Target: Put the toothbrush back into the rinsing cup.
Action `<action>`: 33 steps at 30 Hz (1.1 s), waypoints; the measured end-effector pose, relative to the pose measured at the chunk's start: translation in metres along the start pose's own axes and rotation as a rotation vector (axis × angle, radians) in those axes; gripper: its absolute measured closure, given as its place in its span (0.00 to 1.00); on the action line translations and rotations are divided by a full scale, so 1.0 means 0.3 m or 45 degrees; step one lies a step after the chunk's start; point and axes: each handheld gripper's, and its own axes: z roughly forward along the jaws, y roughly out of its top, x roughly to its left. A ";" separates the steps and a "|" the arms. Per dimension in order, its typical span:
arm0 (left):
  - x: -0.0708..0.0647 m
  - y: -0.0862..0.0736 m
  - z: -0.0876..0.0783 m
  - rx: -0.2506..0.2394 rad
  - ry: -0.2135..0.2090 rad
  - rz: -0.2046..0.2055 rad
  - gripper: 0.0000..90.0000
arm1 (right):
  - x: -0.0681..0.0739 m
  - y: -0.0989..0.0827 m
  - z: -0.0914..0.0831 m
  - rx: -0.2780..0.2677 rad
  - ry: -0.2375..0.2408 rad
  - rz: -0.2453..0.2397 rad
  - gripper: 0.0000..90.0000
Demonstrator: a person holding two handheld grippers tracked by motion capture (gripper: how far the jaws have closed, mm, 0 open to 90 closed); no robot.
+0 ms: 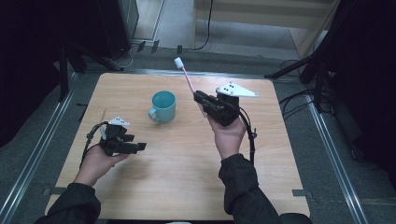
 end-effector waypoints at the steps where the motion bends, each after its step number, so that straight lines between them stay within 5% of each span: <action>1: 0.000 0.000 0.000 0.000 -0.001 0.000 0.37 | 0.000 0.000 0.000 0.000 0.000 0.000 0.94; 16: 0.007 -0.002 -0.004 -0.004 -0.011 -0.004 0.37 | 0.041 0.028 0.113 0.021 0.032 -0.049 0.94; 33: 0.010 -0.005 -0.009 0.002 -0.016 0.005 0.37 | 0.023 0.018 0.262 0.044 0.023 -0.009 0.94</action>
